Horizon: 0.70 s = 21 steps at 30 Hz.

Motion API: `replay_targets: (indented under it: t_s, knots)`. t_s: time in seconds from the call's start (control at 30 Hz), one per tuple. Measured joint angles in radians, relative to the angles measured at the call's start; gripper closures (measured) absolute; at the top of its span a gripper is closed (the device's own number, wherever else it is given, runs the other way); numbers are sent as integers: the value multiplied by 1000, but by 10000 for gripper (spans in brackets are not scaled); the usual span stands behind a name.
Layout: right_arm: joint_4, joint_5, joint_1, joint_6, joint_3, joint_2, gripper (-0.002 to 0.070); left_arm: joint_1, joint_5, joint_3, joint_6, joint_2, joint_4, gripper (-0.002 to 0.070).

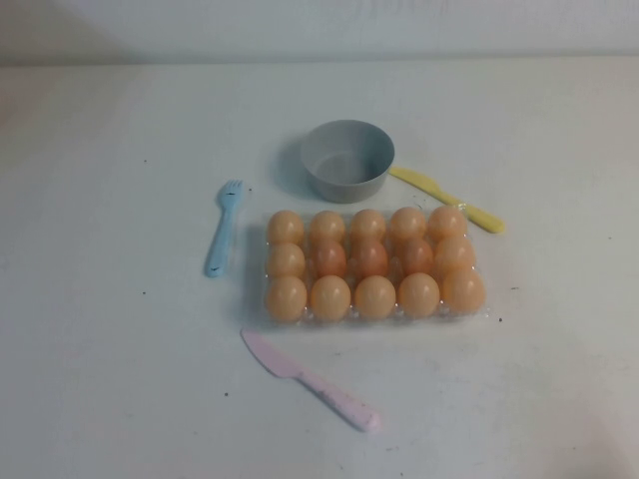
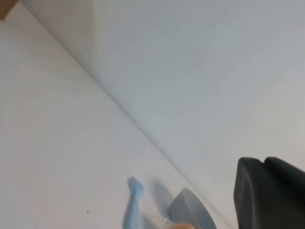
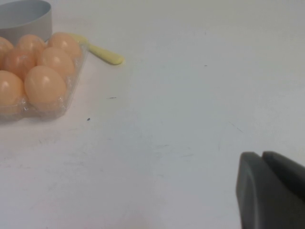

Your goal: Take an egg out of the egg box

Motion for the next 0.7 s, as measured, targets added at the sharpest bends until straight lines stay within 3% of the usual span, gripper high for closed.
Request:
replay_targets:
  t_s: [0.1, 0.2, 0.47, 0.7]
  knots:
    - [0, 0, 0, 0, 0, 0, 696, 0, -28, 0, -7, 0, -4, 681]
    - [0, 0, 0, 0, 0, 0, 696, 0, 68, -65, 25, 0, 21, 681]
    - [0, 0, 0, 0, 0, 0, 696, 0, 489, -493, 340, 312, 218, 681]
    - [0, 0, 0, 0, 0, 0, 696, 0, 574, -668, 598, 625, 258, 681]
